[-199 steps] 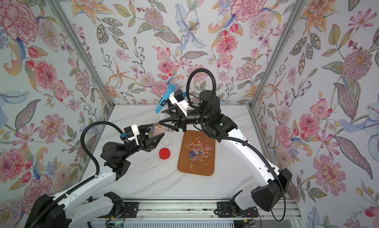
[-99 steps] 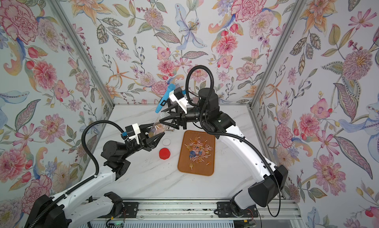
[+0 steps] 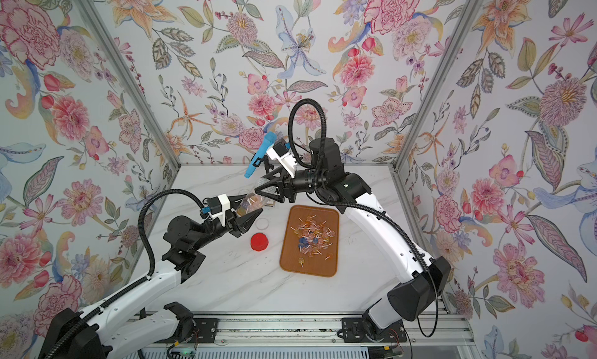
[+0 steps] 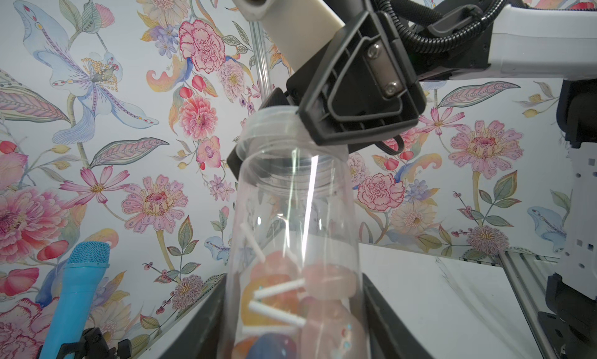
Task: Pour the candies out of the jar
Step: Unscrew the lid from the jar.
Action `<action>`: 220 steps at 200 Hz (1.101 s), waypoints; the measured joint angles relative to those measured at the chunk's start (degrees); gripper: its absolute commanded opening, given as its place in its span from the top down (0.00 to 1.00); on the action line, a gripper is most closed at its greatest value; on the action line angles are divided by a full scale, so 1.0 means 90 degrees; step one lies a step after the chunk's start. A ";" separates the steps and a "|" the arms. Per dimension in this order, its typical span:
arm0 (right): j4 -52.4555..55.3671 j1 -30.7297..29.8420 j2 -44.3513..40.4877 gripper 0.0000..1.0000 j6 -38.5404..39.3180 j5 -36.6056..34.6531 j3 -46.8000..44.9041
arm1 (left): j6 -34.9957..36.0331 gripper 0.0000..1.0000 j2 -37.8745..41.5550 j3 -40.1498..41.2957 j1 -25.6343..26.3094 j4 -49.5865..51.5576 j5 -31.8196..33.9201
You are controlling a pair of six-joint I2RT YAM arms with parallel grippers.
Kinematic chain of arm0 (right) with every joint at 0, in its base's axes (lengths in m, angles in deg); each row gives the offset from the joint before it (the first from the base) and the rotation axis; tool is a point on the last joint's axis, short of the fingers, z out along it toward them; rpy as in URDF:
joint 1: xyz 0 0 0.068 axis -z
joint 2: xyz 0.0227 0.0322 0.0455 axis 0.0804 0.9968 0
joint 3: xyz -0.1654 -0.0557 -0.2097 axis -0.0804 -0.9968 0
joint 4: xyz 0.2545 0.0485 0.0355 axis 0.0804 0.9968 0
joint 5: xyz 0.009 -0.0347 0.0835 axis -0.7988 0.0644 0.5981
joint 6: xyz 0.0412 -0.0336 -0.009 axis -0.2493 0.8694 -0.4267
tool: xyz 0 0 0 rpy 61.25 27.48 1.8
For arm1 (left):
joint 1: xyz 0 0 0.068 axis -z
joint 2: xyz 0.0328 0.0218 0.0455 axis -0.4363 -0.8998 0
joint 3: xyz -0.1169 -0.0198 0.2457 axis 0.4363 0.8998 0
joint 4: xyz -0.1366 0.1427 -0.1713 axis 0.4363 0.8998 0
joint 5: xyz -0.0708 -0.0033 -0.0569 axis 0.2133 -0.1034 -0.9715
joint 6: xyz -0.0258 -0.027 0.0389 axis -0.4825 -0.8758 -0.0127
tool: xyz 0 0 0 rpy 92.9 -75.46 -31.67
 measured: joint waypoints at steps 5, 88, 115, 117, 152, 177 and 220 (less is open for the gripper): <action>0.0051 -0.0029 0.0000 0.61 0.0051 -0.0092 0.0002 | 0.0005 1.00 -0.0015 0.0000 0.0000 0.0010 -0.0005; 0.0209 -0.0202 0.0019 0.44 0.0588 -0.0335 0.0206 | -0.0231 1.00 -0.0039 0.0002 -0.0041 -0.0204 -0.0165; 0.0199 -0.0209 0.0019 0.38 0.0629 -0.0248 0.0216 | -0.0313 1.00 0.0005 0.0007 -0.0049 -0.0233 -0.0182; 0.0204 -0.0214 0.0019 0.38 0.0631 -0.0238 0.0216 | -0.0323 1.00 0.0005 0.0007 -0.0056 -0.0240 -0.0182; 0.0257 -0.0308 0.0019 0.22 0.0622 -0.0126 0.0214 | -0.0413 1.00 0.0024 0.0010 -0.0085 -0.0420 -0.0216; 0.0231 -0.0340 0.0017 0.06 0.0486 -0.0141 0.0211 | -0.0437 1.00 0.0041 0.0012 -0.0112 -0.0512 -0.0192; -0.0090 -0.0350 -0.0107 0.00 0.0019 -0.0617 -0.0002 | -0.0435 1.00 0.0046 0.0075 -0.0112 -0.0634 -0.0051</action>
